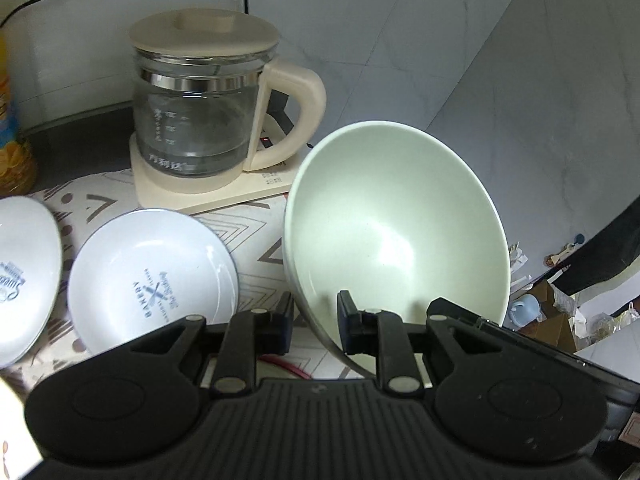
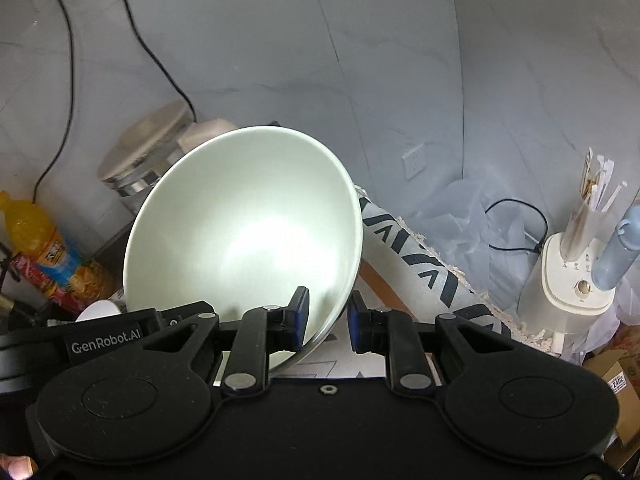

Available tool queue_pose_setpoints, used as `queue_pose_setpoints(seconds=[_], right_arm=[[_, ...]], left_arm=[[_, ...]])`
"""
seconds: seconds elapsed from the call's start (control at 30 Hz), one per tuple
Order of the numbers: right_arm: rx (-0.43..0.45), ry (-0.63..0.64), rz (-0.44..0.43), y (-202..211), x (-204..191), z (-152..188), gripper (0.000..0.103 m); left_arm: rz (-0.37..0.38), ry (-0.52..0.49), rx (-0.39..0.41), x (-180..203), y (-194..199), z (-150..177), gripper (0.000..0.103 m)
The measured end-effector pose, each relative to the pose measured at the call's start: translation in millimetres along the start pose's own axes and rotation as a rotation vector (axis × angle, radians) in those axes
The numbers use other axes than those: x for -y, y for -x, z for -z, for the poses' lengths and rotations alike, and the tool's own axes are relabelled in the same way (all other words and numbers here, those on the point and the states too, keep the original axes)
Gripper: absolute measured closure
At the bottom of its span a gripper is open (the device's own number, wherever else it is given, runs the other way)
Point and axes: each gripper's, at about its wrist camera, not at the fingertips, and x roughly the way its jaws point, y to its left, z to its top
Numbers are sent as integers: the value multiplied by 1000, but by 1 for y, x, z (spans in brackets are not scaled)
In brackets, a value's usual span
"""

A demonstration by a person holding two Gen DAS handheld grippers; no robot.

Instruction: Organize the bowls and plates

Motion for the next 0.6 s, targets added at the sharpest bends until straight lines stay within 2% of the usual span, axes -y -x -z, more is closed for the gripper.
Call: queue_pose_setpoints(seconds=[0.17, 0.6], right_arm=[[5, 14, -20, 11, -4, 8, 83], [-17, 71, -66, 40, -17, 39, 83]], left_arm=[[-14, 3, 21, -4, 22, 12, 82], [-40, 41, 15, -18, 61, 48, 82]])
